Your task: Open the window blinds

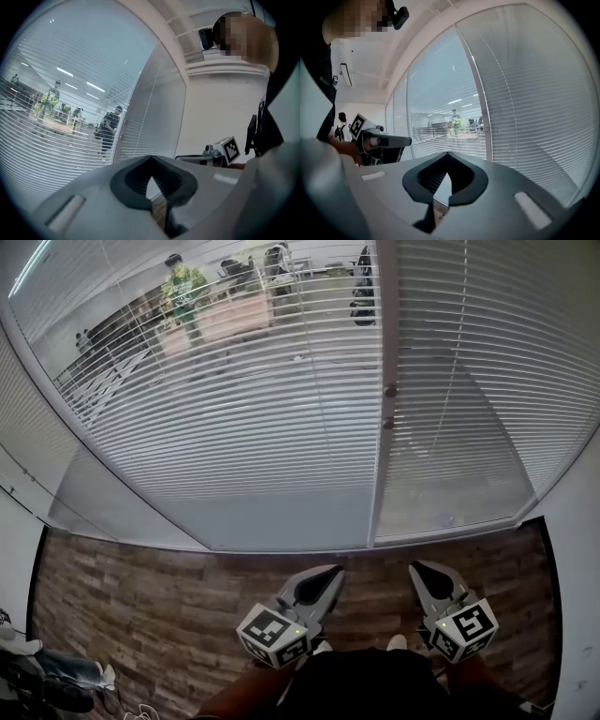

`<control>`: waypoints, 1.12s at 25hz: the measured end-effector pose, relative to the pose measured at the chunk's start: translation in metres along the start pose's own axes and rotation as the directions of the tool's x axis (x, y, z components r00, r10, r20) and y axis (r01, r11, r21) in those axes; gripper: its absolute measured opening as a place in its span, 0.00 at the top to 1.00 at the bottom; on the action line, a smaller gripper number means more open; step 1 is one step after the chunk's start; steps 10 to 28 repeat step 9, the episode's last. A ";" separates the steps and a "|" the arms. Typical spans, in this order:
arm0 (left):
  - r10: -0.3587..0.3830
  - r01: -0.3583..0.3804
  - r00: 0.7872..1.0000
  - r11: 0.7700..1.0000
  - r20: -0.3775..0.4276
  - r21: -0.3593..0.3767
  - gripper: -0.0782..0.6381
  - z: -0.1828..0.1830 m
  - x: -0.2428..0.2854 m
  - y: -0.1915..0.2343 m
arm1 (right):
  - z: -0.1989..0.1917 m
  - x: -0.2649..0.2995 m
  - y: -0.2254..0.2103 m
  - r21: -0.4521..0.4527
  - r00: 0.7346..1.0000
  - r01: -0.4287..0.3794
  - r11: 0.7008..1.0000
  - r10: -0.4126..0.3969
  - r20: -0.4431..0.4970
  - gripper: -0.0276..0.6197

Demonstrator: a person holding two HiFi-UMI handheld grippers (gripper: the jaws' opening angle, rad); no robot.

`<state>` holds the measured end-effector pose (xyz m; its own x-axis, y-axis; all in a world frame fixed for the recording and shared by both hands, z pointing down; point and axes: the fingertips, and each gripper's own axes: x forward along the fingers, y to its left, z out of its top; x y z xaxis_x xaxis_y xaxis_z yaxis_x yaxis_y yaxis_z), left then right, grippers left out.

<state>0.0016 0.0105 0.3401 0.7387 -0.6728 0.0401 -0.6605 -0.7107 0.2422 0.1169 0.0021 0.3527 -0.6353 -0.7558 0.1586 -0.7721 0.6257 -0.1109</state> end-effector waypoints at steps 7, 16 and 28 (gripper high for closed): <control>-0.012 0.012 1.000 1.000 -0.004 -0.004 0.89 -0.003 0.003 -0.004 | -0.003 -0.003 -0.001 -0.013 1.000 0.000 1.000 0.000 -0.006 0.92; -0.012 0.012 1.000 1.000 -0.007 -0.004 0.89 -0.005 0.003 -0.005 | -0.004 -0.004 -0.001 -0.018 1.000 -0.001 1.000 0.001 -0.007 0.92; -0.012 0.012 1.000 1.000 -0.007 -0.004 0.89 -0.005 0.003 -0.005 | -0.004 -0.004 -0.001 -0.018 1.000 -0.001 1.000 0.001 -0.007 0.92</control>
